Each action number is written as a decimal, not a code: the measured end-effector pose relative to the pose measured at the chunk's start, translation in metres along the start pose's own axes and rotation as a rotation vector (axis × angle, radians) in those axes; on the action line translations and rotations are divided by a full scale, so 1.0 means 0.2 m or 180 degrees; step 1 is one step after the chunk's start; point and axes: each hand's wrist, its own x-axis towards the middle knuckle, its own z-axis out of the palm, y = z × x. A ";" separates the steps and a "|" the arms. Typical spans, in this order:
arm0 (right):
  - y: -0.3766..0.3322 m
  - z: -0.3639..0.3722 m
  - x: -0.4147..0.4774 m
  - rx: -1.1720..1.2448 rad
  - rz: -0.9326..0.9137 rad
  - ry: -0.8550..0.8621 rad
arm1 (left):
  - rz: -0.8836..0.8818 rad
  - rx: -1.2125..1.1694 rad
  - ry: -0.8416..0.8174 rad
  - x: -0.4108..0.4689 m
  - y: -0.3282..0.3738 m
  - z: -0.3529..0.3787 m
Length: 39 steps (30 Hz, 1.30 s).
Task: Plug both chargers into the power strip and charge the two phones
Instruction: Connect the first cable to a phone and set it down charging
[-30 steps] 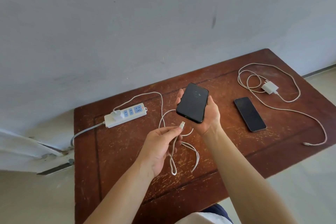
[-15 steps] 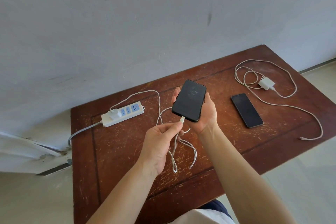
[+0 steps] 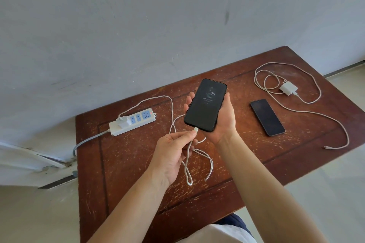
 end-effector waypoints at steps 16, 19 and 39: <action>0.04 0.04 0.04 -0.0374 -0.0008 -0.0054 | -0.0049 -0.0003 -0.0062 0.01 0.02 -0.06; 0.04 0.04 0.04 -0.0352 0.0110 -0.0115 | -0.0021 0.0084 -0.0088 0.01 0.03 -0.07; 0.04 -0.02 0.09 -0.0376 0.0245 -0.0151 | -0.0051 0.0278 -0.0114 0.01 0.03 -0.09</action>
